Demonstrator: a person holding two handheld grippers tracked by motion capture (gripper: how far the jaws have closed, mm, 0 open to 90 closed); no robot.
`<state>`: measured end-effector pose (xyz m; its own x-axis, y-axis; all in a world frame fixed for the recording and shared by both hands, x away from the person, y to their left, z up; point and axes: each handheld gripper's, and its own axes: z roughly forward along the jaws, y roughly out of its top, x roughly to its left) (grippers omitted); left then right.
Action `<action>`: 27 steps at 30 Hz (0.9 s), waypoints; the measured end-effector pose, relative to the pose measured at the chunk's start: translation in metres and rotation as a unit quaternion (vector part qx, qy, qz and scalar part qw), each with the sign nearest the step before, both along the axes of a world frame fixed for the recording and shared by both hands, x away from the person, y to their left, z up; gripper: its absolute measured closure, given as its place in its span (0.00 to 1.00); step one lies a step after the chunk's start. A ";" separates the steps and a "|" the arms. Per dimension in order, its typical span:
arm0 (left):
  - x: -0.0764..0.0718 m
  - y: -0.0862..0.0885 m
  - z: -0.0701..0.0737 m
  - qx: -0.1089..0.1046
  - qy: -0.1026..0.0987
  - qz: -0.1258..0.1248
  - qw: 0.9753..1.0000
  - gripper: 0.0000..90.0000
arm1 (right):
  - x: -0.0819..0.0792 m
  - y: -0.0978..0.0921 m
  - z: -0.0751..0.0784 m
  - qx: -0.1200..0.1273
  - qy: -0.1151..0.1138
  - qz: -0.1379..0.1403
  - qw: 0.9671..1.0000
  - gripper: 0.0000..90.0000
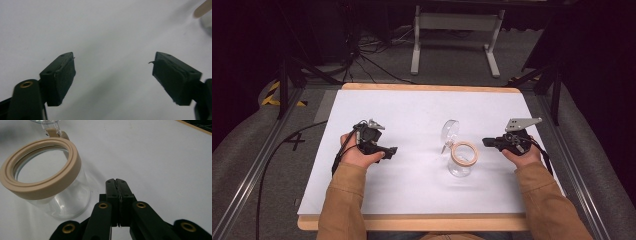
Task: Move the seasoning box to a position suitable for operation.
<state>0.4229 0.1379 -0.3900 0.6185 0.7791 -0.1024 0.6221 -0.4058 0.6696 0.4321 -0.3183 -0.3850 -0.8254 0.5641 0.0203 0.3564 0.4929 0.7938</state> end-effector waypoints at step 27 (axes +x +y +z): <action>-0.018 -0.045 0.015 0.002 0.040 -0.144 0.989 0.38 | 0.002 0.027 -0.027 -0.022 0.053 0.044 0.997 0.99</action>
<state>0.4049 0.0928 -0.3754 0.8046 0.5729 -0.1562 0.5309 -0.5763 0.6212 0.4342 -0.2911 -0.4120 -0.8667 0.4913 0.0867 0.3905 0.5600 0.7307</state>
